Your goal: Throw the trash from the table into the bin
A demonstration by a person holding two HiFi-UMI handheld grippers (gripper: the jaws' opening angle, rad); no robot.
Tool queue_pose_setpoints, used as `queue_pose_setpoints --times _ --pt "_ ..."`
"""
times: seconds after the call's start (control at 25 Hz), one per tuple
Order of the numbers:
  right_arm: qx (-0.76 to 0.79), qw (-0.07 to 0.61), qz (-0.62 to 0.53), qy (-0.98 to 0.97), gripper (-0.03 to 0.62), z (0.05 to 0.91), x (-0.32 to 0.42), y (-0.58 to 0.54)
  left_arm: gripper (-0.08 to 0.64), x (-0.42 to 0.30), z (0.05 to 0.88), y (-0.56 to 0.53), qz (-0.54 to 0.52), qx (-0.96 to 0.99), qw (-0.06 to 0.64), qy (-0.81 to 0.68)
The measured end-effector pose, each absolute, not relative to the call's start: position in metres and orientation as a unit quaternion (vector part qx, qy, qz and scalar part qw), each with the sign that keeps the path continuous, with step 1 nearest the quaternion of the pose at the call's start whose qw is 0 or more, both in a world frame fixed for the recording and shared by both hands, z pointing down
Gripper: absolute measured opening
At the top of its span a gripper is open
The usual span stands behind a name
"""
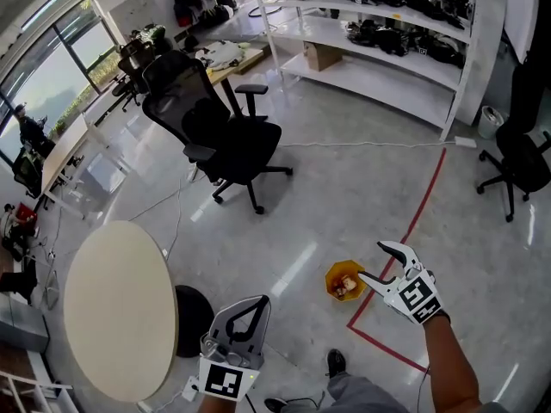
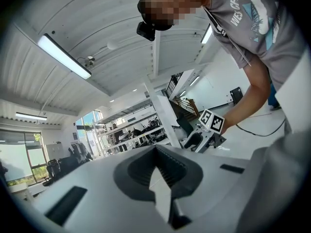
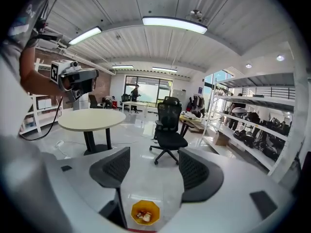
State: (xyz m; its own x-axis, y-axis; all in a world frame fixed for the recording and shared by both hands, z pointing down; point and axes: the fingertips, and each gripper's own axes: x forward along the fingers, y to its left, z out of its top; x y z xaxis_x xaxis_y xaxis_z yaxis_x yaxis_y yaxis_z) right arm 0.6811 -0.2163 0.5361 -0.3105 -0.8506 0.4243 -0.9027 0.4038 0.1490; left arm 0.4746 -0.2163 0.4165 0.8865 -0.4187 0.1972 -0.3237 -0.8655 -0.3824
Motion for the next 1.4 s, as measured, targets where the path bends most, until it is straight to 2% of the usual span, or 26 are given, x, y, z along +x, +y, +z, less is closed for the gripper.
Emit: queue_pose_setpoints --times 0.16,0.32,0.4,0.52,0.56,0.76,1.0,1.16,1.4 --pt "0.545 0.206 0.04 -0.812 0.313 0.502 0.653 -0.202 0.043 0.455 0.405 -0.211 -0.123 -0.956 0.171 0.202" --pt "0.531 0.183 0.002 -0.827 0.312 0.457 0.59 -0.192 0.043 0.418 0.385 -0.199 -0.088 -0.957 0.171 0.216" --pt "0.521 0.171 -0.032 -0.835 0.224 0.433 0.554 -0.172 0.043 0.397 0.372 -0.183 -0.071 -0.957 0.182 0.212" --pt "0.517 0.148 -0.055 -0.841 0.033 0.394 0.484 -0.127 0.043 0.349 0.349 -0.139 -0.056 -0.953 0.213 0.207" --pt "0.515 0.135 -0.058 -0.844 0.009 0.381 0.455 -0.112 0.043 0.328 0.34 -0.122 -0.045 -0.951 0.223 0.208" --pt "0.482 0.074 -0.073 -0.87 0.009 0.316 0.312 -0.04 0.043 0.223 0.304 -0.056 -0.005 -0.945 0.245 0.216" --pt "0.465 0.069 -0.121 -0.875 0.008 0.27 0.193 0.015 0.043 0.144 0.272 -0.007 0.042 -0.941 0.267 0.205" --pt "0.473 0.088 -0.143 -0.865 0.008 0.26 0.181 0.041 0.043 0.141 0.261 0.018 0.057 -0.939 0.279 0.192" --pt "0.464 0.095 -0.16 -0.866 0.008 0.232 0.223 0.076 0.043 0.184 0.234 0.053 0.063 -0.934 0.287 0.204"
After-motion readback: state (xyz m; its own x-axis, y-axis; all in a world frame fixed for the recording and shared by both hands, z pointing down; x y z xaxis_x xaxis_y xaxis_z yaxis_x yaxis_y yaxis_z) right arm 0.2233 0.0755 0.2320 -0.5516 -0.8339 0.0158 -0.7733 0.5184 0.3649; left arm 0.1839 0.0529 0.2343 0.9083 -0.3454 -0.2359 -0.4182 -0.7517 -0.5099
